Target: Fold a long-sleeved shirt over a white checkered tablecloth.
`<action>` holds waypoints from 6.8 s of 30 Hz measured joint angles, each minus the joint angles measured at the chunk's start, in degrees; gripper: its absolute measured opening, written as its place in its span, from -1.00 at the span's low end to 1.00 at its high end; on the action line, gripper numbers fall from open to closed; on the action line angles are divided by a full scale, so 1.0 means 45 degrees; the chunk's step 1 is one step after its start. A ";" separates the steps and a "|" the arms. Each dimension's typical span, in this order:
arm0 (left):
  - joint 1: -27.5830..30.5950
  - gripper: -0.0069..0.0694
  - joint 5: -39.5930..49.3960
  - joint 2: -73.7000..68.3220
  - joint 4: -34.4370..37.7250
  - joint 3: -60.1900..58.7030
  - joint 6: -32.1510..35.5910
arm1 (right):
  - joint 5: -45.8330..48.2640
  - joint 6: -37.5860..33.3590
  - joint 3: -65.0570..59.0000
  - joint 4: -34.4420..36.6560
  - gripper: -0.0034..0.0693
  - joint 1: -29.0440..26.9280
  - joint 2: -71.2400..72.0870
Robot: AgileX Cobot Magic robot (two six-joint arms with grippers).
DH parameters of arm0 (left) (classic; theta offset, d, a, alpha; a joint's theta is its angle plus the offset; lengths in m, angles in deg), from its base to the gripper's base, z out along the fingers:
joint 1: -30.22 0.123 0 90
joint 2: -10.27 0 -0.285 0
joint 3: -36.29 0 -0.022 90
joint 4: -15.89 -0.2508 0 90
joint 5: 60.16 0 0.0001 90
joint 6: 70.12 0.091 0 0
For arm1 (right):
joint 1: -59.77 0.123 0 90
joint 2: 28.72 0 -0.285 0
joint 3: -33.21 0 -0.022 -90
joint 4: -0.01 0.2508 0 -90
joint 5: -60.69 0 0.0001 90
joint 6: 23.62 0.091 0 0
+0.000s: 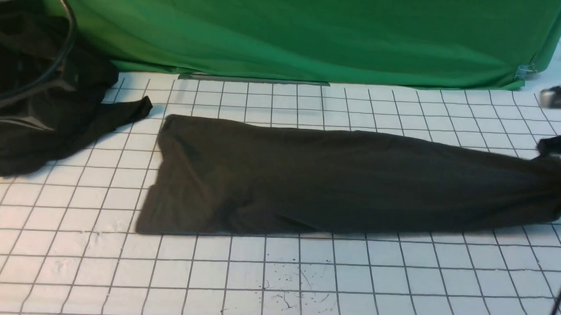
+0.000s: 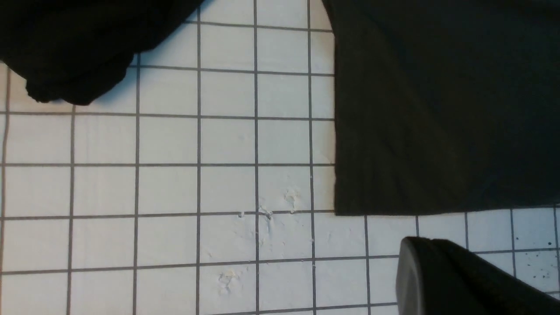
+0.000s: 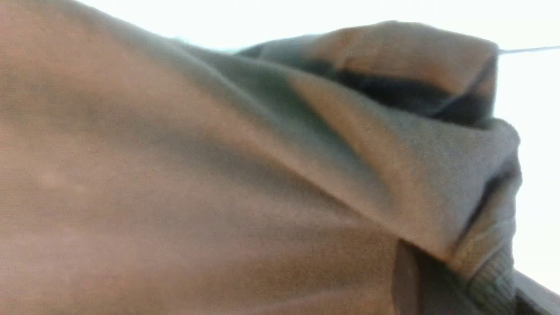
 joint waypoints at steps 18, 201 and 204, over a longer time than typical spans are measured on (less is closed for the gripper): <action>0.0000 -0.82 -0.0061 0.0382 0.1612 0.0000 0.0682 | -0.0391 0.0935 0.3070 0.0612 -0.82 0.5138 0.2545; -0.3488 -0.79 0.1394 -1.0200 0.3096 0.7962 0.3362 | -0.3248 -0.1607 -0.0780 0.3446 -0.78 0.8573 0.1857; -0.3688 -0.81 0.1897 -1.1184 0.3112 0.7949 0.3227 | -0.2703 -0.1342 -0.0780 0.3273 -0.78 0.8590 0.1184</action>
